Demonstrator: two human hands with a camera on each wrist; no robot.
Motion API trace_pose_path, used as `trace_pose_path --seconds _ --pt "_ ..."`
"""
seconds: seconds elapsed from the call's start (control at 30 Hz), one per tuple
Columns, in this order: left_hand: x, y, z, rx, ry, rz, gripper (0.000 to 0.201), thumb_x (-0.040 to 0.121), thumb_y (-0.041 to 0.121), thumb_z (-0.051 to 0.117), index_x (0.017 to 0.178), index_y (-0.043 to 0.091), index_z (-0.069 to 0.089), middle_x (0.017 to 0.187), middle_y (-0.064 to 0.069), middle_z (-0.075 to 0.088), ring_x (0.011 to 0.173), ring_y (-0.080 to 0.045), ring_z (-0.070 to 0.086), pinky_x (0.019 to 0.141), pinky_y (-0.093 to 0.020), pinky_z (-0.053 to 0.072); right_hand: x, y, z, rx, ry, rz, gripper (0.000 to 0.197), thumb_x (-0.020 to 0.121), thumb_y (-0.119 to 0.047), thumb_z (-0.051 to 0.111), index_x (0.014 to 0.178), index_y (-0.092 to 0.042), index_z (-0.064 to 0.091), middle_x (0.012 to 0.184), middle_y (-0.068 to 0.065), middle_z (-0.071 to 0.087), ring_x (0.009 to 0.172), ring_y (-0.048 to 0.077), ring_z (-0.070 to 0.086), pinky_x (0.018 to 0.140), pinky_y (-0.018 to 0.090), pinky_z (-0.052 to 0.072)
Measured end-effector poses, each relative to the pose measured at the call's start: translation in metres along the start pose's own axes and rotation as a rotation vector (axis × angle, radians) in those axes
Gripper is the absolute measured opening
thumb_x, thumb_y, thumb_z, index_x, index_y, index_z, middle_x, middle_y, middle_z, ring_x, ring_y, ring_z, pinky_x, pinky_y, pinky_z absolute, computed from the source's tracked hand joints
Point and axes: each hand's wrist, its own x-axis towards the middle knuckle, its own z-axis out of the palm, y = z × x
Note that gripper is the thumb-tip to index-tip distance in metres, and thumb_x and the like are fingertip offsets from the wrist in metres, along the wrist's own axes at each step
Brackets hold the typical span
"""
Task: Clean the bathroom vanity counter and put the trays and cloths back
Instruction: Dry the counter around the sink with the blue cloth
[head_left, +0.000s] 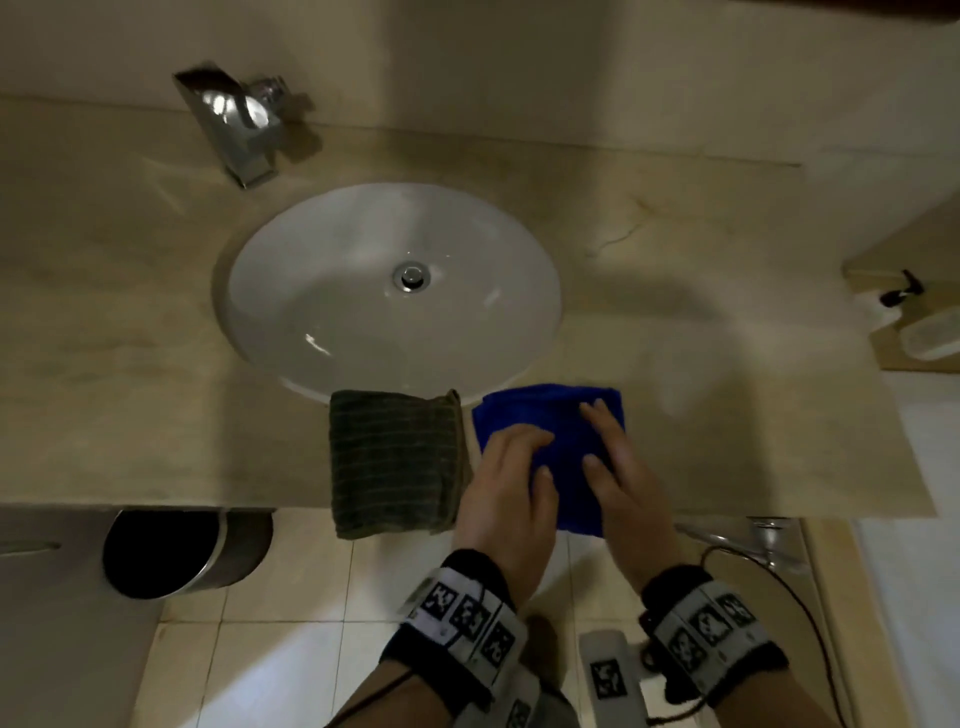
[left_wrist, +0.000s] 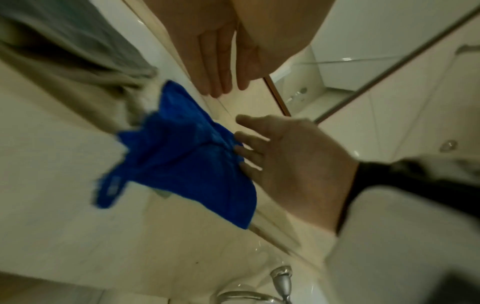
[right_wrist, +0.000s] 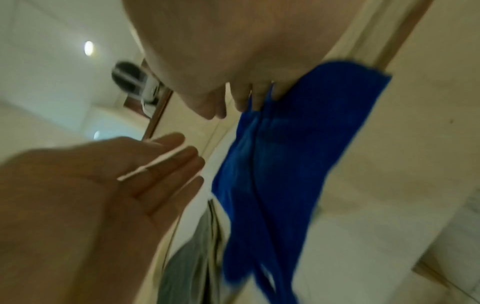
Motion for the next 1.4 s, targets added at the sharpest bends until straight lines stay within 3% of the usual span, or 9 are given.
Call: trace_pose_path --seconds 0.1,0.17,0.33,0.43,0.7,1.03,1.23,1.3,1.4 --pt "0.026 0.013 0.037 0.381 -0.212 0.001 0.064 0.099 0.043 0.034 0.153 0.017 0.01 0.16 0.001 -0.005 0.147 -0.018 -0.006 0.121 -0.04 0.002 -0.004 0.005 -0.038 -0.024 0.272 -0.017 0.04 0.087 -0.028 0.042 0.125 -0.031 0.055 0.134 -0.012 0.053 0.118 -0.009 0.048 0.102 0.023 0.042" --pt "0.034 0.007 0.061 0.591 -0.308 -0.001 0.077 0.096 0.056 0.027 0.152 0.019 -0.009 0.156 -0.003 -0.024 0.144 -0.025 -0.023 0.116 -0.052 -0.009 -0.01 0.013 -0.053 -0.041 0.344 0.017 0.034 0.089 -0.019 0.045 0.118 -0.03 0.059 0.112 -0.01 0.064 0.098 0.003 0.058 0.09 0.033 0.05" --pt "0.03 -0.009 0.087 0.752 -0.272 -0.02 0.078 0.093 0.061 0.021 0.153 0.014 0.003 0.16 -0.008 -0.01 0.147 -0.03 -0.009 0.115 -0.057 -0.001 -0.023 0.042 -0.067 -0.096 0.312 -0.016 0.023 0.088 -0.033 0.049 0.1 -0.031 0.068 0.095 -0.027 0.066 0.088 -0.004 0.061 0.075 0.02 0.049" --pt "0.021 -0.003 0.101 0.76 -0.299 0.004 0.076 0.093 0.058 0.022 0.153 0.015 0.006 0.16 -0.008 -0.007 0.147 -0.029 -0.009 0.116 -0.056 -0.002 -0.025 0.053 -0.069 -0.136 0.329 -0.067 0.028 0.091 -0.005 0.056 0.091 -0.029 0.07 0.088 -0.022 0.069 0.083 -0.005 0.062 0.071 0.007 0.045" --pt "0.037 0.002 0.103 0.771 -0.458 0.137 0.07 0.096 0.06 0.017 0.151 0.028 -0.011 0.155 0.006 -0.026 0.144 -0.017 -0.022 0.114 -0.047 -0.017 -0.007 0.051 -0.082 -0.059 0.395 -0.072 0.027 0.083 -0.022 0.043 0.083 -0.029 0.069 0.076 -0.018 0.067 0.072 0.006 0.062 0.06 0.024 0.049" --pt "0.067 0.02 0.107 0.87 -0.411 -0.019 0.074 0.09 0.059 0.002 0.148 0.021 -0.022 0.152 0.001 -0.036 0.142 -0.023 -0.028 0.114 -0.051 -0.016 -0.002 0.036 -0.112 -0.109 0.264 -0.066 0.023 0.092 -0.01 0.051 0.096 -0.02 0.071 0.093 -0.018 0.067 0.083 -0.005 0.06 0.073 0.009 0.046" --pt "0.05 0.024 0.111 0.802 -0.471 -0.114 0.065 0.094 0.058 0.023 0.149 0.023 0.03 0.156 -0.004 0.026 0.141 -0.026 0.025 0.106 -0.056 0.02 0.009 0.021 -0.107 -0.16 0.036 -0.063 0.025 0.099 -0.016 0.047 0.107 -0.032 0.064 0.108 -0.015 0.065 0.095 -0.009 0.057 0.084 0.007 0.043" --pt "0.064 0.022 0.107 0.777 -0.488 -0.089 0.07 0.091 0.06 0.027 0.151 0.027 0.016 0.16 -0.001 0.015 0.144 -0.028 0.018 0.109 -0.055 0.014 0.021 0.023 -0.1 -0.219 -0.047 -0.037 0.031 0.099 -0.012 0.044 0.123 -0.021 0.062 0.129 -0.007 0.059 0.111 -0.003 0.052 0.097 0.009 0.038" --pt "0.088 0.021 0.099 0.816 -0.598 -0.023 0.062 0.088 0.063 -0.012 0.139 0.037 -0.034 0.147 0.01 -0.043 0.141 -0.024 -0.029 0.11 -0.052 -0.02 0.042 0.017 -0.085 -0.247 -0.111 -0.044 0.04 0.1 -0.011 0.043 0.138 -0.019 0.048 0.145 -0.008 0.042 0.124 -0.006 0.036 0.099 -0.003 0.02"
